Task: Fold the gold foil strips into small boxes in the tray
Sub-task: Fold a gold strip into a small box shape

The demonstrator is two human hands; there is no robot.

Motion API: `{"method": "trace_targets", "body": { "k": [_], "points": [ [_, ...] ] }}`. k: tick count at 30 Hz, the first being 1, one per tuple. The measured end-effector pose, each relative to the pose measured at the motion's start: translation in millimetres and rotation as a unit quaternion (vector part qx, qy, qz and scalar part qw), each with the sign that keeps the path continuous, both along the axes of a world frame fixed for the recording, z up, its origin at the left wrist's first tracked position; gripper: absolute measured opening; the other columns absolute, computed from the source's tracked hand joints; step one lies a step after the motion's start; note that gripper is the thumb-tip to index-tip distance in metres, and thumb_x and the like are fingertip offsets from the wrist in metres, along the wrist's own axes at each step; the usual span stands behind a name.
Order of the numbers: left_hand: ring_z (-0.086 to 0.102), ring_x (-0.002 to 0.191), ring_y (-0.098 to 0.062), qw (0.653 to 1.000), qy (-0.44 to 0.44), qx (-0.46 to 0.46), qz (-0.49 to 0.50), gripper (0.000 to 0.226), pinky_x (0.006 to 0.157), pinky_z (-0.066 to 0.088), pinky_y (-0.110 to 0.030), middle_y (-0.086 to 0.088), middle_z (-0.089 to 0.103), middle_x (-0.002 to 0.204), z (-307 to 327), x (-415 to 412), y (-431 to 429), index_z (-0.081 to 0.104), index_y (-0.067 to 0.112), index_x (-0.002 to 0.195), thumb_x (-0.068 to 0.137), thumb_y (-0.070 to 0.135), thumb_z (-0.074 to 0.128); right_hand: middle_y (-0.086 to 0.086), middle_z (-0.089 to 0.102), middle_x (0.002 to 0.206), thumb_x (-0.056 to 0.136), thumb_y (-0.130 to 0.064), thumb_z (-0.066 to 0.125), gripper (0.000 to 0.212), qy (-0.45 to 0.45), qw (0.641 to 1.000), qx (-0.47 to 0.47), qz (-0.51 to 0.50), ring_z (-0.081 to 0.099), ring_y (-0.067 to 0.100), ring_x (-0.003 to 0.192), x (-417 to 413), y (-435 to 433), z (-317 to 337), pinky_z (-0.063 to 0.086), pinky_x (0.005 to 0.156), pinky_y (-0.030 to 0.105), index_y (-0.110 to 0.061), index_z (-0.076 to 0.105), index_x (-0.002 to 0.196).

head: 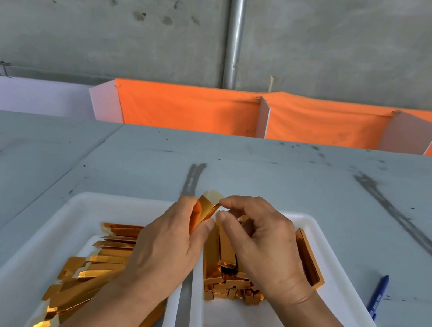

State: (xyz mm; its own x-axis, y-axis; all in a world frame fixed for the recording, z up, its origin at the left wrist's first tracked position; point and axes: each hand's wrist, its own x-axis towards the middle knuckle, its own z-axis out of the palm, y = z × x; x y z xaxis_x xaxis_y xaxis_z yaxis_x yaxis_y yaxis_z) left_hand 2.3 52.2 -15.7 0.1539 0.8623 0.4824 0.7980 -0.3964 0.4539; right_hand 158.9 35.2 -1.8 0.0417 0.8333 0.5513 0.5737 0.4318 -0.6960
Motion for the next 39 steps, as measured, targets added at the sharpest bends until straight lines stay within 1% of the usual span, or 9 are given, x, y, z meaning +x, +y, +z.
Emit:
{"method": "trace_targets", "body": {
  "k": [4, 7, 11, 19, 22, 26, 30, 35, 39],
  "points": [
    [0.049, 0.058, -0.002, 1.0, 0.02, 0.021, -0.009, 0.047, 0.046, 0.03, -0.009, 0.016, 0.041, 0.07, 1.0, 1.9, -2.3, 0.029, 0.037, 0.101, 0.075, 0.073, 0.015, -0.026, 0.062, 0.09, 0.093, -0.032, 0.064, 0.021, -0.006, 1.0, -0.023, -0.02, 0.059, -0.006, 0.087, -0.1, 0.8, -2.3, 0.046, 0.074, 0.004, -0.029, 0.071, 0.112],
    [0.048, 0.057, -0.001, 0.999, 0.03, 0.029, -0.009, 0.042, 0.047, 0.029, -0.009, 0.017, 0.039, 0.07, 0.6, 2.4, -2.9, 0.029, 0.036, 0.102, 0.079, 0.07, 0.02, -0.019, 0.066, 0.079, 0.092, -0.033, 0.066, 0.015, 0.045, 0.996, -0.067, -0.031, 0.063, -0.002, 0.075, -0.4, 1.4, -0.8, 0.05, 0.067, 0.008, -0.033, 0.072, 0.106],
    [0.048, 0.057, -0.001, 0.998, 0.034, 0.044, -0.016, 0.044, 0.048, 0.031, -0.009, 0.017, 0.039, 0.069, 0.0, 3.9, -4.5, 0.028, 0.035, 0.1, 0.078, 0.071, 0.015, -0.006, 0.059, 0.055, 0.095, -0.026, 0.064, 0.014, 0.187, 0.964, -0.175, 0.075, 0.053, 0.01, 0.048, 2.2, -0.9, 6.4, 0.051, 0.051, 0.025, -0.033, 0.072, 0.104],
    [0.051, 0.061, -0.006, 0.997, 0.052, 0.049, -0.015, 0.041, 0.052, 0.041, -0.014, 0.016, 0.039, 0.07, -0.5, 3.4, -4.1, 0.035, 0.031, 0.101, 0.082, 0.065, 0.022, 0.001, 0.049, 0.055, 0.102, -0.022, 0.052, 0.02, 0.243, 0.924, -0.246, 0.166, 0.035, 0.012, 0.036, 1.1, -3.2, 12.3, 0.031, 0.036, 0.021, -0.024, 0.071, 0.108],
    [0.052, 0.063, -0.005, 0.997, 0.058, 0.044, -0.027, 0.045, 0.054, 0.042, -0.012, 0.016, 0.041, 0.073, 0.1, 3.9, -4.5, 0.038, 0.031, 0.107, 0.082, 0.065, 0.024, 0.004, 0.048, 0.055, 0.102, -0.025, 0.051, 0.025, 0.244, 0.931, -0.239, 0.126, 0.035, 0.01, 0.036, 3.0, -2.1, 13.5, 0.03, 0.036, 0.019, -0.028, 0.076, 0.096],
    [0.049, 0.064, 0.0, 0.995, 0.067, 0.037, -0.069, 0.052, 0.051, 0.034, -0.009, 0.019, 0.04, 0.075, 2.1, 4.0, -7.6, 0.038, 0.033, 0.115, 0.082, 0.069, 0.021, -0.017, 0.058, 0.054, 0.099, -0.026, 0.058, 0.021, 0.203, 0.957, -0.198, 0.054, 0.051, -0.003, 0.048, 7.2, 2.3, 12.4, 0.04, 0.051, 0.013, -0.03, 0.076, 0.089],
    [0.048, 0.066, 0.001, 0.993, 0.062, 0.023, -0.093, 0.053, 0.054, 0.035, -0.007, 0.022, 0.038, 0.077, 4.1, 4.0, -10.2, 0.038, 0.032, 0.12, 0.082, 0.067, 0.024, -0.011, 0.061, 0.058, 0.094, -0.017, 0.065, 0.015, 0.229, 0.953, -0.192, 0.053, 0.052, 0.004, 0.045, 9.5, 2.3, 12.3, 0.044, 0.046, 0.012, -0.028, 0.074, 0.089],
    [0.048, 0.068, 0.002, 0.992, 0.068, 0.013, -0.102, 0.054, 0.055, 0.034, -0.006, 0.025, 0.034, 0.078, 5.0, 4.1, -11.2, 0.037, 0.032, 0.123, 0.083, 0.066, 0.026, -0.002, 0.06, 0.061, 0.097, -0.01, 0.061, 0.022, 0.22, 0.953, -0.196, 0.073, 0.055, 0.01, 0.049, 9.9, 3.6, 11.7, 0.049, 0.054, 0.019, -0.028, 0.071, 0.094],
    [0.048, 0.069, 0.004, 0.993, 0.068, 0.014, -0.1, 0.053, 0.054, 0.034, -0.007, 0.024, 0.037, 0.079, 2.8, 4.0, -10.5, 0.036, 0.034, 0.122, 0.083, 0.067, 0.025, -0.007, 0.062, 0.058, 0.096, -0.008, 0.06, 0.03, 0.196, 0.96, -0.189, 0.068, 0.057, 0.005, 0.049, 9.3, 3.7, 11.2, 0.049, 0.052, 0.017, -0.031, 0.072, 0.081]
  ]
}}
